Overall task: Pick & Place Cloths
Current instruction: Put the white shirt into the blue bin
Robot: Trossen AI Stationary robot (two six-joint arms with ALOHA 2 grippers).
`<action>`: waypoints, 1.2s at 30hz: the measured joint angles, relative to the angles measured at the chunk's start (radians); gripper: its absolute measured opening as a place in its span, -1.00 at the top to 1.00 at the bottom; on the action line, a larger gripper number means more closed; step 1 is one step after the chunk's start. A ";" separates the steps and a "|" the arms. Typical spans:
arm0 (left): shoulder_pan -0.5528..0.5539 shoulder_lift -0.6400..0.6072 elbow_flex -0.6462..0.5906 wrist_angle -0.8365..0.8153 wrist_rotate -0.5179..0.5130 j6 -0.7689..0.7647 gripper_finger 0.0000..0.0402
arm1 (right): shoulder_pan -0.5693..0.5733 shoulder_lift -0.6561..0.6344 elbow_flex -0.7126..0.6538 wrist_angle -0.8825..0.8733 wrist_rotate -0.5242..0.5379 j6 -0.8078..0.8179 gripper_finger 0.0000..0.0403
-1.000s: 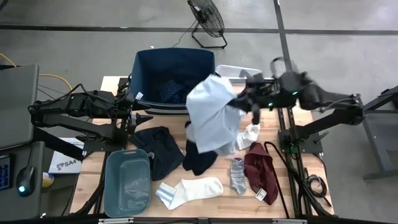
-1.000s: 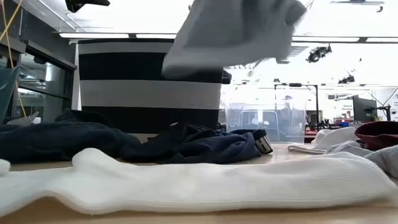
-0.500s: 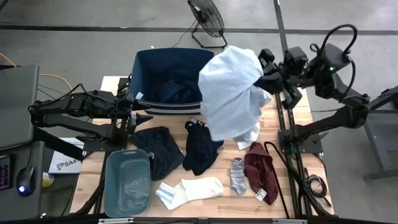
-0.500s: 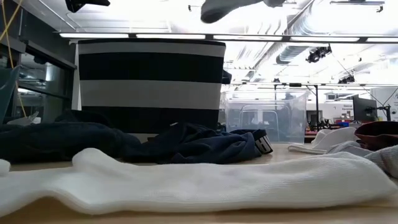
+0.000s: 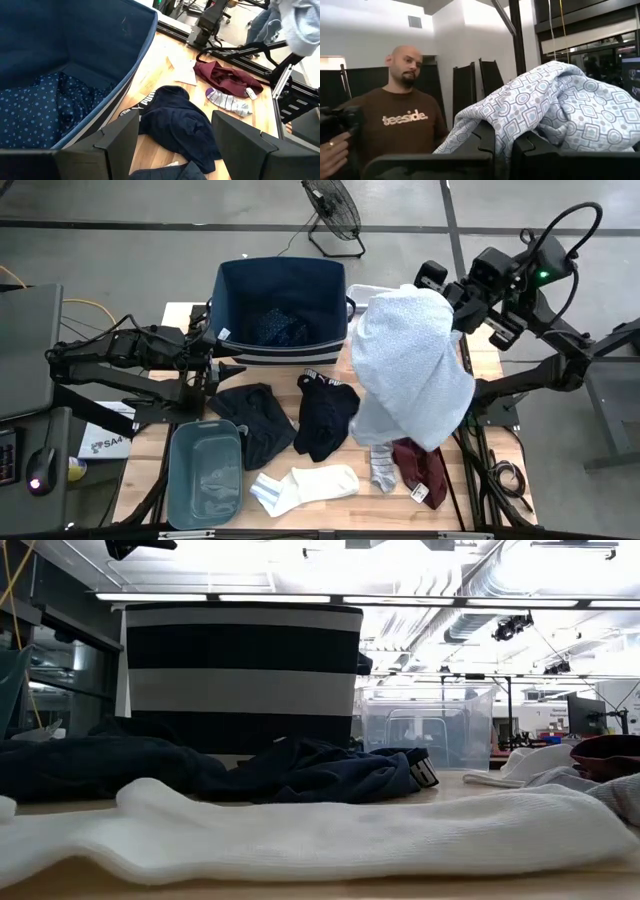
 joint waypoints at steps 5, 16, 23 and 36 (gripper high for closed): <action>0.000 0.000 0.000 0.000 0.000 0.000 -0.22 | -0.017 0.028 0.000 0.020 0.056 0.037 0.98; 0.000 0.000 0.000 0.000 0.000 0.000 -0.22 | -0.065 0.187 0.000 0.120 0.323 0.036 0.98; 0.000 0.000 0.000 0.000 0.000 0.000 -0.22 | -0.099 0.280 -0.001 0.382 0.552 -0.032 0.98; 0.000 0.000 0.000 0.000 0.000 0.000 -0.22 | -0.123 0.496 -0.001 0.573 0.812 -0.090 0.98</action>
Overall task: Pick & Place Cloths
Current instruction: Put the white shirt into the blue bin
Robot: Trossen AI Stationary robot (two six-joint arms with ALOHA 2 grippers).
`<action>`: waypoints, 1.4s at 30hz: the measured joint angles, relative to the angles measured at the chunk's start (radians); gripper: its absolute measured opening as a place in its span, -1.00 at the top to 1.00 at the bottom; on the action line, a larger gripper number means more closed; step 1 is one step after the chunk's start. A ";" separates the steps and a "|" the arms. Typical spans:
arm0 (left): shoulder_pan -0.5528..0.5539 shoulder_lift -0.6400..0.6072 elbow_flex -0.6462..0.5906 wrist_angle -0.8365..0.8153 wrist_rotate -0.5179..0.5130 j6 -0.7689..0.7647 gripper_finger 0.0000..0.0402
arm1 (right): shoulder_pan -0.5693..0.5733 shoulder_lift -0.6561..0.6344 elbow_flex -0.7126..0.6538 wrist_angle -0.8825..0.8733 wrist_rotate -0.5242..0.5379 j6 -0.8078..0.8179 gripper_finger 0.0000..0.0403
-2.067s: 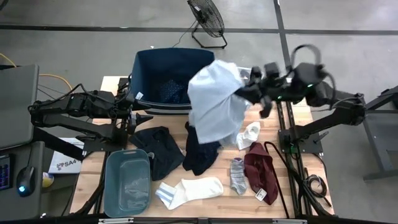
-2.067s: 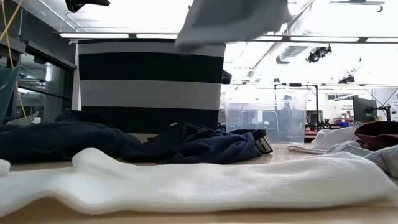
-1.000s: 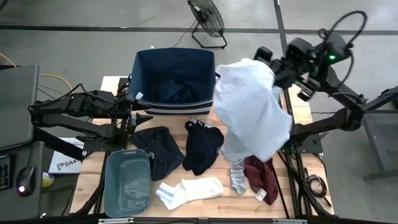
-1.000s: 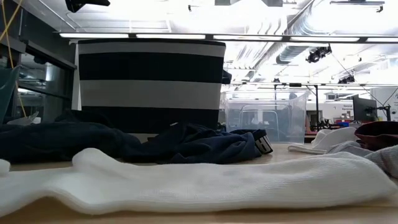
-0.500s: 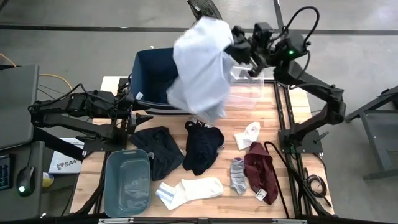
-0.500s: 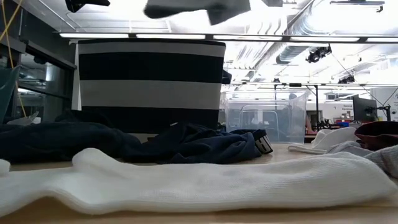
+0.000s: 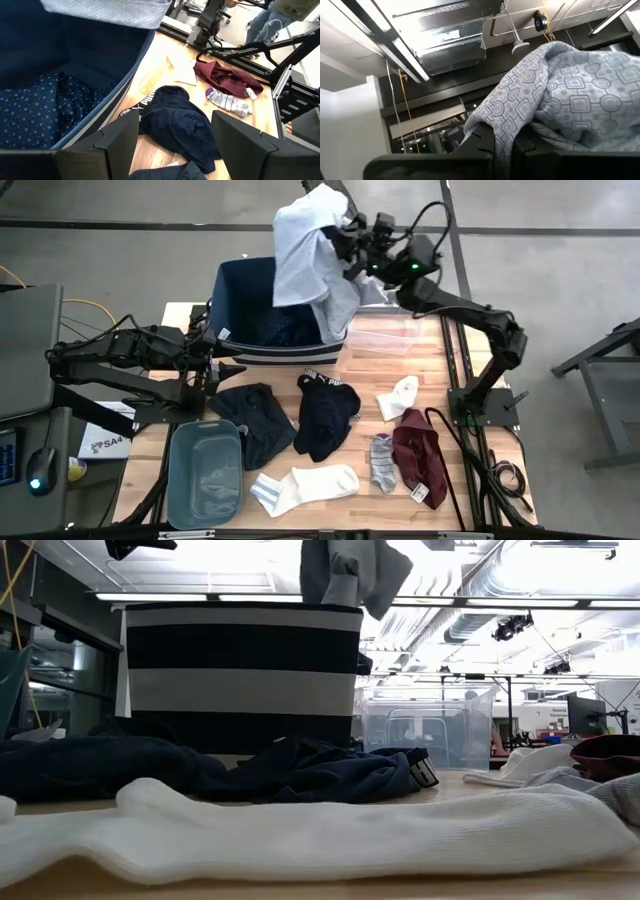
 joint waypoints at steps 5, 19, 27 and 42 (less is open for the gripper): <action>0.000 0.000 0.000 0.000 0.000 0.000 -0.22 | 0.009 0.107 0.085 -0.018 0.000 0.003 0.98; 0.000 0.000 0.000 0.000 0.018 0.000 -0.22 | 0.025 0.332 0.312 -0.394 -0.025 0.001 0.98; 0.000 0.000 0.000 -0.003 0.018 0.000 -0.22 | 0.018 0.339 0.313 -0.655 0.007 -0.055 0.98; 0.000 0.000 0.000 -0.033 0.019 -0.002 -0.22 | 0.020 0.339 0.313 -0.879 0.124 -0.056 0.81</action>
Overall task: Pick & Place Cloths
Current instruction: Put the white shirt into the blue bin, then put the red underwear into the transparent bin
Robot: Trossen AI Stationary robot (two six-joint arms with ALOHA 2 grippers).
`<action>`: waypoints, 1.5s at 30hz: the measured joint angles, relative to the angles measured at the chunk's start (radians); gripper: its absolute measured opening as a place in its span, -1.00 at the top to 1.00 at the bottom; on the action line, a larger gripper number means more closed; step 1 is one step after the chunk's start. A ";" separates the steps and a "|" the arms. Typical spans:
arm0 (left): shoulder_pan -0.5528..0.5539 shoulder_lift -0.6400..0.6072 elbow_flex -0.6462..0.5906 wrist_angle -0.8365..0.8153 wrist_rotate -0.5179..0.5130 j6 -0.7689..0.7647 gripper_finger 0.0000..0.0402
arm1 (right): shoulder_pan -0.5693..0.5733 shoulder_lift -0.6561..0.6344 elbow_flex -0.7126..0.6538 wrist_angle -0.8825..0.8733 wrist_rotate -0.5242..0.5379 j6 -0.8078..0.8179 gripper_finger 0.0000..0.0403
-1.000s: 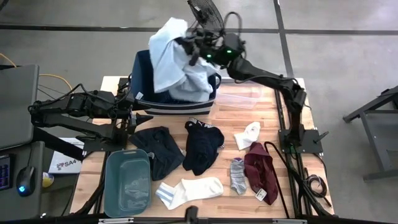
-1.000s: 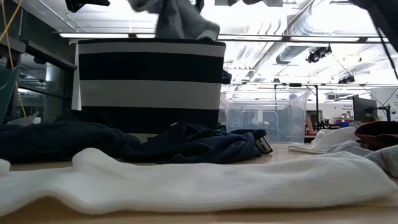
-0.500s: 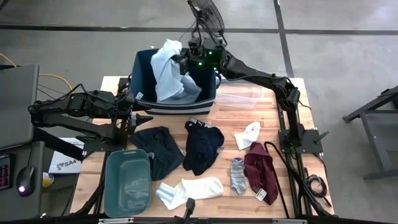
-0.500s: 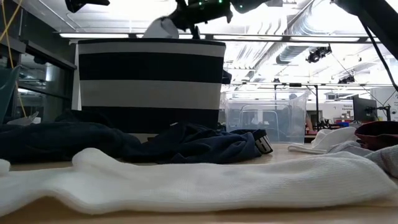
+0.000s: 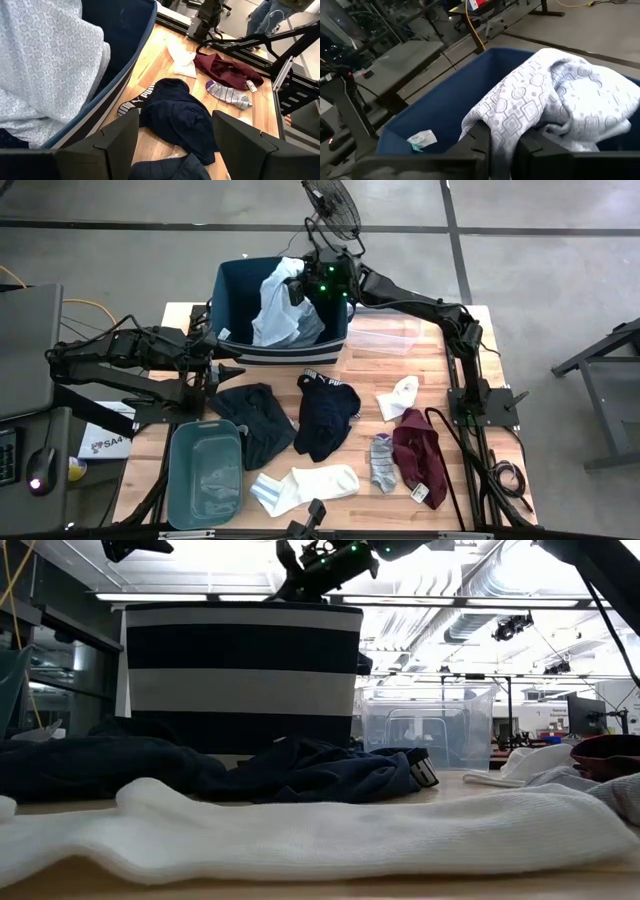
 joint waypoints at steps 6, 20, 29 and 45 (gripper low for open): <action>0.000 0.000 0.000 0.000 0.000 0.000 -0.22 | 0.000 0.000 0.000 0.001 -0.063 0.006 0.37; 0.000 0.000 0.000 -0.010 0.001 -0.014 -0.22 | -0.057 -0.074 0.000 -0.067 -0.414 0.184 -0.33; 0.000 -0.001 0.000 -0.020 0.002 -0.016 -0.22 | 0.008 -0.227 0.000 -0.529 -0.405 0.018 -0.27; 0.000 -0.001 0.000 -0.038 0.002 -0.007 -0.22 | 0.344 -0.366 -0.008 -1.337 0.172 0.327 -0.27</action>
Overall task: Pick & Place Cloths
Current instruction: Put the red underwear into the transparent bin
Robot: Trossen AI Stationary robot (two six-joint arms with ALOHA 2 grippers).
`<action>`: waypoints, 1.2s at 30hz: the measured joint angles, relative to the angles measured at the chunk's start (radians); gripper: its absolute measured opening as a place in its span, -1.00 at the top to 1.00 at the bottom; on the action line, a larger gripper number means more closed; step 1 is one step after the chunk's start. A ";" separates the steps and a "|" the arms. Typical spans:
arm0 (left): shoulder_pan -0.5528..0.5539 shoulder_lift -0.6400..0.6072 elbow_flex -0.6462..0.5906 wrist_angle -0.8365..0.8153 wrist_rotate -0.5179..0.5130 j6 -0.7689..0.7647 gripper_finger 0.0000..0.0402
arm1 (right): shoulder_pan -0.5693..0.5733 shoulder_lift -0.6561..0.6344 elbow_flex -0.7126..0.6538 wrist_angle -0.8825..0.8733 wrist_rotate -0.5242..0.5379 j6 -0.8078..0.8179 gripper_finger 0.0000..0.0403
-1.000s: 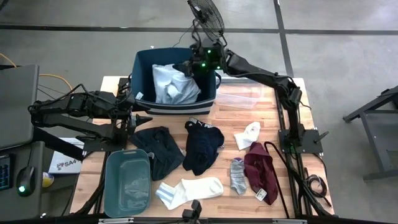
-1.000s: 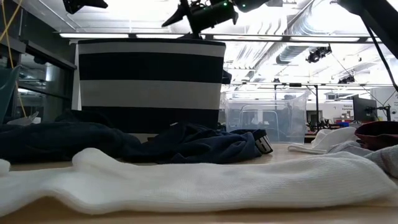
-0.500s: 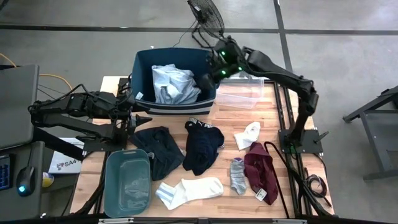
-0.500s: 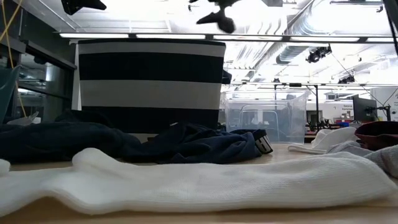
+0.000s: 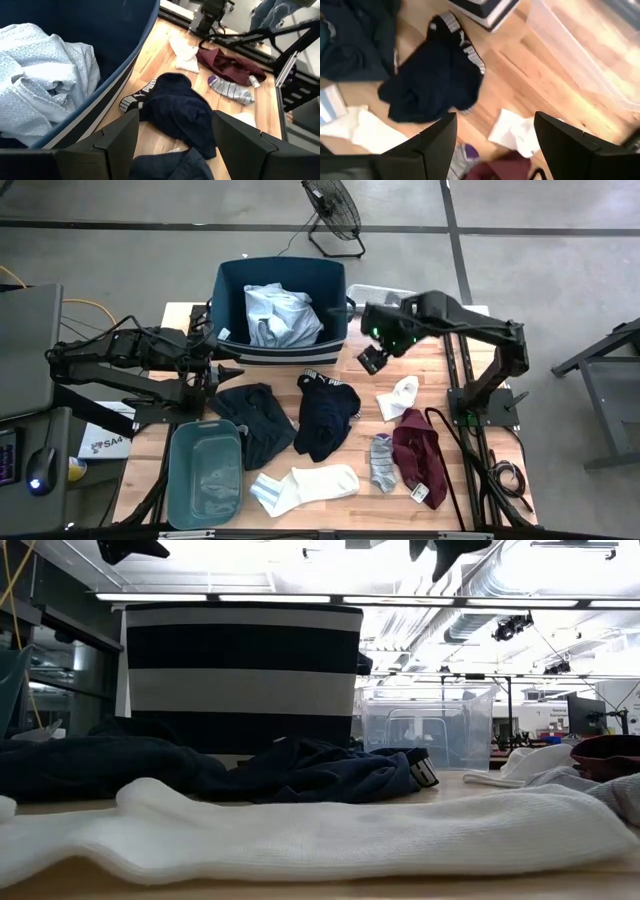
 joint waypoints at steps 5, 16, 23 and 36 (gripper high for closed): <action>0.000 0.000 0.000 -0.046 -0.001 0.007 -0.22 | 0.109 -0.016 -0.075 0.034 0.024 0.049 -0.27; 0.000 -0.009 0.000 -0.096 0.023 0.010 -0.22 | 0.303 -0.024 -0.429 0.092 -0.088 0.278 -0.27; 0.000 -0.009 0.000 -0.111 0.036 0.010 -0.22 | 0.404 -0.024 -0.600 0.198 -0.141 0.618 -0.27; 0.000 -0.009 0.000 -0.111 0.038 0.013 -0.22 | 0.607 -0.023 -0.776 0.339 -0.165 1.186 -0.27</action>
